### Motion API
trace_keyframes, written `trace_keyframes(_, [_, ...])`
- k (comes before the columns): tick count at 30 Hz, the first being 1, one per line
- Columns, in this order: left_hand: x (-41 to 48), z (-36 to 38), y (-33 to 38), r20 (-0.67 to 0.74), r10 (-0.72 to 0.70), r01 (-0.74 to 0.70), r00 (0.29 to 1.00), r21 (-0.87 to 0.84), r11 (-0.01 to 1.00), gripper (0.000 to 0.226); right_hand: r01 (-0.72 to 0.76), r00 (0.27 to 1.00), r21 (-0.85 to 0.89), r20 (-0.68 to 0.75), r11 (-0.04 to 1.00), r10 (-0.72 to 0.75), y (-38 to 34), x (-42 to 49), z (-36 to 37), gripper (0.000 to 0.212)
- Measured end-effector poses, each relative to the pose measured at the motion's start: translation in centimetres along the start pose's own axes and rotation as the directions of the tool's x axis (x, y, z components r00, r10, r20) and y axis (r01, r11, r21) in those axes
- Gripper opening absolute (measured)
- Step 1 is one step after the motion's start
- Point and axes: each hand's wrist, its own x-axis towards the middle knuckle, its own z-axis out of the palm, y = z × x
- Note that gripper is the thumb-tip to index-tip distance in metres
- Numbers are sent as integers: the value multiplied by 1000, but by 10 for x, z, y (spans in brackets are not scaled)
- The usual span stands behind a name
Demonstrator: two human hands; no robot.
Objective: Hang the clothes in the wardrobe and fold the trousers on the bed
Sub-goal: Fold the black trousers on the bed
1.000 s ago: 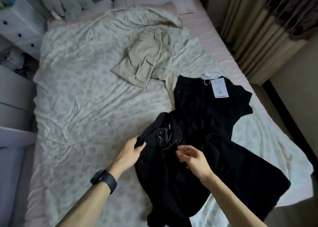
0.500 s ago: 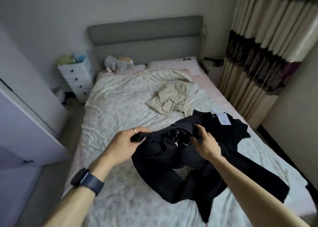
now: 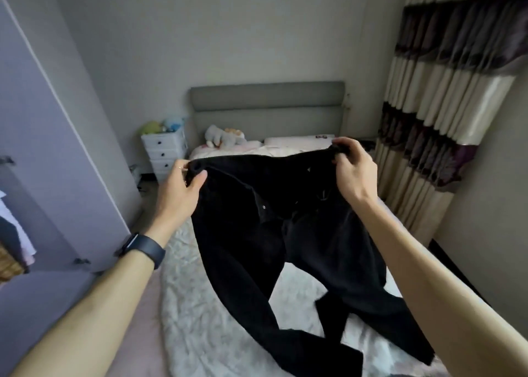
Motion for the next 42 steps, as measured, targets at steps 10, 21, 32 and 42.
trace_keyframes(10, [-36, -112, 157, -303, 182, -160, 936, 96, 983, 36, 420, 880, -194, -154, 887, -450, -127, -26, -132, 23])
trace_keyframes(21, [-105, -196, 221, -259, 262, -227, 930, 156, 961, 30, 252, 954, -375, -56, 892, -293, -193, -94, -182, 31])
trace_keyframes(32, [-170, -246, 165, -437, 187, -211, 880, -6, 978, 39, 243, 909, -294, -263, 924, -323, -183, -199, -163, 51])
trace_keyframes(42, [-248, -239, 44, -358, 137, -99, 924, 123, 987, 50, 154, 971, -364, -119, 919, -210, -123, -300, -117, 43])
